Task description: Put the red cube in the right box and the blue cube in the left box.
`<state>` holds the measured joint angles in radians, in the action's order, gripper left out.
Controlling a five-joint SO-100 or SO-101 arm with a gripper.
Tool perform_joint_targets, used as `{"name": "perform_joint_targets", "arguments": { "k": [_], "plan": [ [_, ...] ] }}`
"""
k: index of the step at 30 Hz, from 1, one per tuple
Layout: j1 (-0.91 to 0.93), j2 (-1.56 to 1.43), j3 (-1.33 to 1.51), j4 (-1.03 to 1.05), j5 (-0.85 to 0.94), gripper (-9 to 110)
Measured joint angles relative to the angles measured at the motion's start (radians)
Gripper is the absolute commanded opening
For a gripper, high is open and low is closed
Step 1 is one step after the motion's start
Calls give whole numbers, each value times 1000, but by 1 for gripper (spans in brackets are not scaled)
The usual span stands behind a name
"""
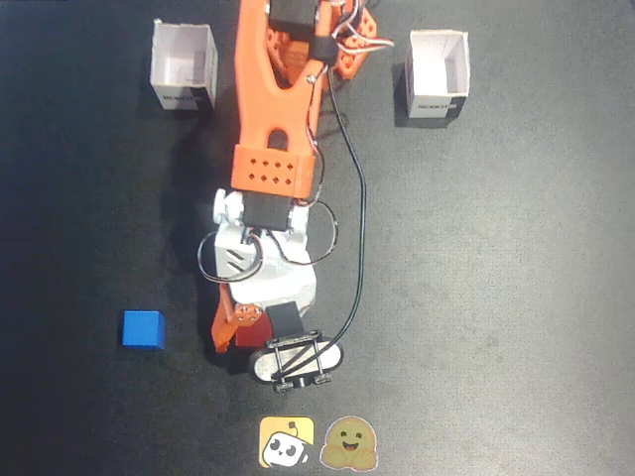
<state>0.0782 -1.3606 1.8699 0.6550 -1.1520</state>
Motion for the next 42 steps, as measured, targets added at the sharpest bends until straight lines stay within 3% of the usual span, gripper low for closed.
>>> {"name": "perform_joint_targets", "arguments": {
  "k": [18, 28, 42],
  "plan": [
    [2, 31, 32, -67, 18, 12],
    [20, -101, 44, 78, 25, 12],
    [235, -362, 49, 350, 72, 12]
  ]
}}
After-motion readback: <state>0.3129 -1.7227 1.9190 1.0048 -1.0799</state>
